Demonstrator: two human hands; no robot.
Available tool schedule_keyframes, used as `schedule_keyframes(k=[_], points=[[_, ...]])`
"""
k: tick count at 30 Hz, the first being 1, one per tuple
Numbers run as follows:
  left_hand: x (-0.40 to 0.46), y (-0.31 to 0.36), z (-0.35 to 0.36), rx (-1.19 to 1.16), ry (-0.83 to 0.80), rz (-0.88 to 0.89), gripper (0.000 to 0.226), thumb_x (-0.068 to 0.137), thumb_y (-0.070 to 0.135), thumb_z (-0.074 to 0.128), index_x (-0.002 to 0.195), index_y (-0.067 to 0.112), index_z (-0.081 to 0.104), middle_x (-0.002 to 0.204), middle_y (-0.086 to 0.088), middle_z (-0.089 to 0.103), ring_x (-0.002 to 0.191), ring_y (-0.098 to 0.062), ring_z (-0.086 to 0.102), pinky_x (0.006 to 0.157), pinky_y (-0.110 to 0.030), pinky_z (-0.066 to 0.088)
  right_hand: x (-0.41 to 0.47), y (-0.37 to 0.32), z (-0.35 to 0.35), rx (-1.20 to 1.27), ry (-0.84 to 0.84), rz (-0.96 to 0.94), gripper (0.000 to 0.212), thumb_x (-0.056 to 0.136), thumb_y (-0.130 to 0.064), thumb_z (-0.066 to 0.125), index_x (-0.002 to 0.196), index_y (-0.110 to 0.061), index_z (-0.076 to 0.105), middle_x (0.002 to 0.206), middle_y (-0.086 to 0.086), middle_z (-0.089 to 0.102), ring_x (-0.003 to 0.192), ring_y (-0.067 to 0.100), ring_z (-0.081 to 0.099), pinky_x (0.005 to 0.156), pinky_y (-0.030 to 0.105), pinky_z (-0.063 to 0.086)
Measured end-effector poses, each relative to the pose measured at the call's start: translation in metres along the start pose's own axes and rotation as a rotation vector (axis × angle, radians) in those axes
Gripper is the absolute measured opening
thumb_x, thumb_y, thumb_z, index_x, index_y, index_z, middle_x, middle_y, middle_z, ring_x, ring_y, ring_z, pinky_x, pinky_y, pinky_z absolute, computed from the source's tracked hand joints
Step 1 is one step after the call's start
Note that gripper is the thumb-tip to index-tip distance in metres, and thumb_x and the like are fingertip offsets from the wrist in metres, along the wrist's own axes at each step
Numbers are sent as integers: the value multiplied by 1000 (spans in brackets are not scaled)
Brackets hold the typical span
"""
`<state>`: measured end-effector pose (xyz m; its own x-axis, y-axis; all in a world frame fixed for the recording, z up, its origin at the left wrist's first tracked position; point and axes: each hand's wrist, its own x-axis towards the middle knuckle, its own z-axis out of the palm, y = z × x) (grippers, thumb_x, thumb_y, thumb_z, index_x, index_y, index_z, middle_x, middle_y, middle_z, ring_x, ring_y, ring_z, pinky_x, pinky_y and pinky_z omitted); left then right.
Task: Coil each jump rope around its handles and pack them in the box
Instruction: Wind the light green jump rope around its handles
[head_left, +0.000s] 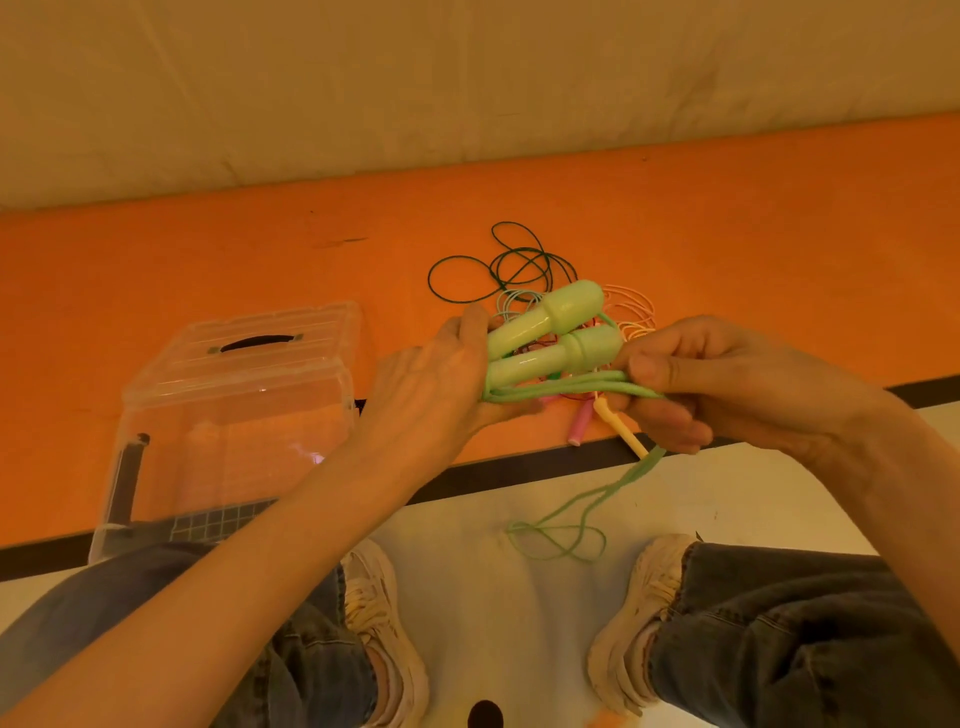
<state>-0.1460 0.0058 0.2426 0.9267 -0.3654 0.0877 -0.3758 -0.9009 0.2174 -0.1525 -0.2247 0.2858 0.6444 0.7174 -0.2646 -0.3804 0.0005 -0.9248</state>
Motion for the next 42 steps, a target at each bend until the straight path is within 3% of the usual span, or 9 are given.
schedule_keyframes(k=[5,7,13,20,24,27,30,38,42], points=[[-3,-10,7,74,56,9,55,78,48,73,105,4,55,87,-12,59,62,-35,58,47,-33,39,0,2,7,-200,21,98,37,85,-36,60,98,-4,74,60,6,61,61,20,60,70,28,53],[-3,-16,4,84,86,-35,53,82,49,66,109,5,54,89,-11,57,61,-34,59,53,-37,41,-5,-3,2,-339,113,131,43,79,-45,67,100,-8,74,66,5,67,75,19,66,82,30,53],[-6,-25,4,173,25,-66,53,89,48,54,119,6,48,100,-11,58,69,-34,60,83,-51,42,-15,-7,-13,-685,391,327,48,65,-23,81,106,-30,58,82,-7,71,62,27,65,59,34,57],[-5,-24,2,209,-32,-79,67,81,63,32,112,7,50,95,-10,59,67,-32,60,80,-48,45,-29,-22,-17,-902,568,-118,21,70,-40,66,87,-29,73,72,-5,69,58,14,57,46,19,43],[-5,-23,8,209,-40,49,65,78,64,39,100,6,56,84,-11,60,65,-32,60,53,-39,41,-19,-22,-16,-970,656,-293,12,80,-37,62,89,-33,68,71,-5,66,70,20,57,56,23,39],[-4,-21,11,185,-75,135,68,77,66,36,104,7,56,84,-9,60,71,-33,62,46,-32,37,-9,-25,-18,-908,717,-325,4,84,-31,64,87,-32,66,75,-1,66,66,12,57,57,19,40],[-6,-12,11,231,-194,202,69,84,70,33,128,18,40,106,-1,56,83,-27,62,73,-41,52,3,-26,-19,-892,747,-354,8,87,-24,67,85,-32,67,75,8,66,62,14,54,58,32,41],[-14,9,17,136,-311,336,81,73,81,36,127,20,42,106,4,55,87,-20,61,64,-34,49,25,-22,-24,-928,758,-290,9,87,-34,67,84,-26,70,74,14,65,61,23,50,53,31,37],[-17,10,22,134,-171,413,92,72,84,10,125,20,49,114,6,59,86,-18,63,57,-30,43,28,-18,-29,-960,765,-252,14,87,-34,66,86,-21,72,77,19,66,73,39,57,58,43,44]])
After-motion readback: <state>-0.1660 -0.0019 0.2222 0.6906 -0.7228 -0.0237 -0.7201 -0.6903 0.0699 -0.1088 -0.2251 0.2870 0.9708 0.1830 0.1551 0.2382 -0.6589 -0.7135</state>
